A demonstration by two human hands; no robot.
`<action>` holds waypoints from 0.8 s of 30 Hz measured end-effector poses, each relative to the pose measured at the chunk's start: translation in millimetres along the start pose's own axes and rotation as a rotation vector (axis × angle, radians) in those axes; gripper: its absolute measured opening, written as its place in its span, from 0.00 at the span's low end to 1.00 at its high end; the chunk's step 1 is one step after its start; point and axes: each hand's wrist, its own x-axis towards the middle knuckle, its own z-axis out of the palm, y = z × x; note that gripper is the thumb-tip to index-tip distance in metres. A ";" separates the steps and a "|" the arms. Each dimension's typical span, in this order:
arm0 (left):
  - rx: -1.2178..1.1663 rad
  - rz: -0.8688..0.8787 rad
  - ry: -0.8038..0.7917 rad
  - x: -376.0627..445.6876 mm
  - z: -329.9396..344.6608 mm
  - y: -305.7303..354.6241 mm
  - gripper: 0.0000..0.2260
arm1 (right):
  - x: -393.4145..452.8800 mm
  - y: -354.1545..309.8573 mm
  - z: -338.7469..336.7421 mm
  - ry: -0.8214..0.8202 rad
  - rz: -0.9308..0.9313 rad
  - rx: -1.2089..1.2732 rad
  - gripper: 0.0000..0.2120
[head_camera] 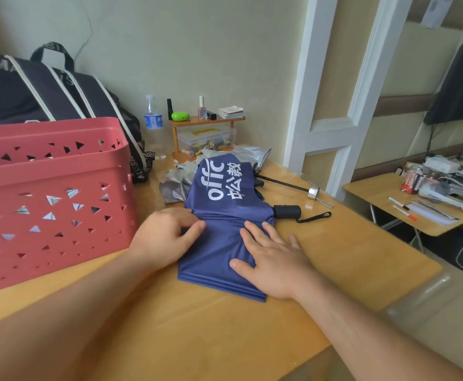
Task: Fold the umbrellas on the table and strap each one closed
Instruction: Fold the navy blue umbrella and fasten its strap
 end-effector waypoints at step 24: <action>-0.584 -0.457 0.354 95.3 -27.2 22.2 0.10 | 1.2 0.4 2.5 0.122 -0.024 0.077 0.41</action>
